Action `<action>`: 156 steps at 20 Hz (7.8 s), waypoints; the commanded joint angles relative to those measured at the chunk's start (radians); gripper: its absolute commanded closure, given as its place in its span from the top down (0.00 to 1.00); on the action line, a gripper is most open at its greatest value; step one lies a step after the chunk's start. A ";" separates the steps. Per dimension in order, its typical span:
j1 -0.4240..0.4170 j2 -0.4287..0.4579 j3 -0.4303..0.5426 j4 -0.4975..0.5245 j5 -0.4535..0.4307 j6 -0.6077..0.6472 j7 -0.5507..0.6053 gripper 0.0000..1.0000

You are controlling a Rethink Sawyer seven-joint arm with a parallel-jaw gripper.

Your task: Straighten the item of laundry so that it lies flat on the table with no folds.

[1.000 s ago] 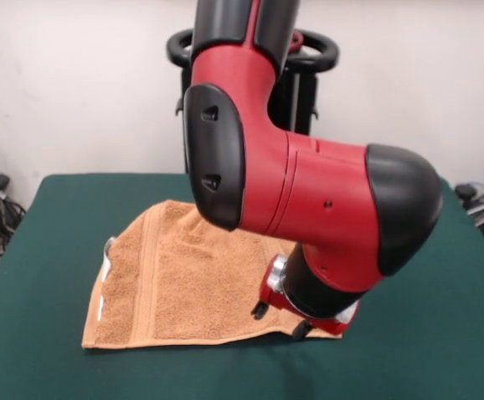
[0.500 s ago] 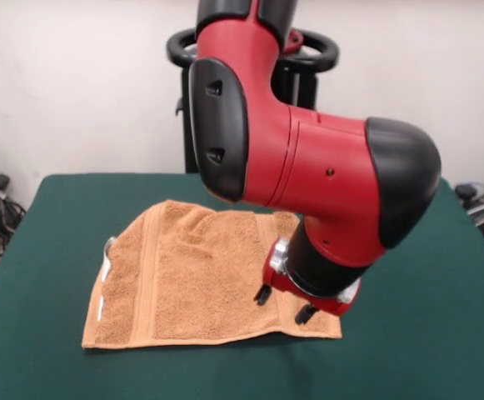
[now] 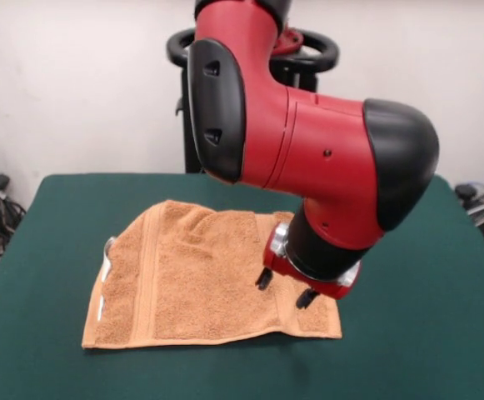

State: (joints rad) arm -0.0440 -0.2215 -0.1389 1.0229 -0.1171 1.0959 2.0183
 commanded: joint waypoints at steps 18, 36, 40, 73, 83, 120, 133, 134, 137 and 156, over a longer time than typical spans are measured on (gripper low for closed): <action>-0.053 -0.242 0.167 0.524 0.147 -0.560 0.143 1.00; -0.040 -0.154 0.101 0.562 0.155 -0.584 0.170 1.00; -0.044 -0.121 0.097 0.542 0.152 -0.581 0.164 1.00; -0.026 0.115 0.018 0.258 0.170 -0.537 0.210 1.00; -0.025 0.116 0.016 0.260 0.176 -0.544 0.214 1.00; -0.004 0.165 -0.015 0.152 0.214 -0.462 0.276 1.00; 0.013 0.202 -0.033 0.064 0.254 -0.433 0.295 1.00; 0.014 0.206 -0.035 0.056 0.257 -0.429 0.297 1.00; 0.021 0.206 -0.042 0.061 0.257 -0.439 0.297 1.00; 0.033 0.192 -0.065 0.079 0.255 -0.471 0.282 0.00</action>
State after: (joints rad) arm 0.0032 -0.1384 -0.2325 1.1250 0.1184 0.9215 2.0183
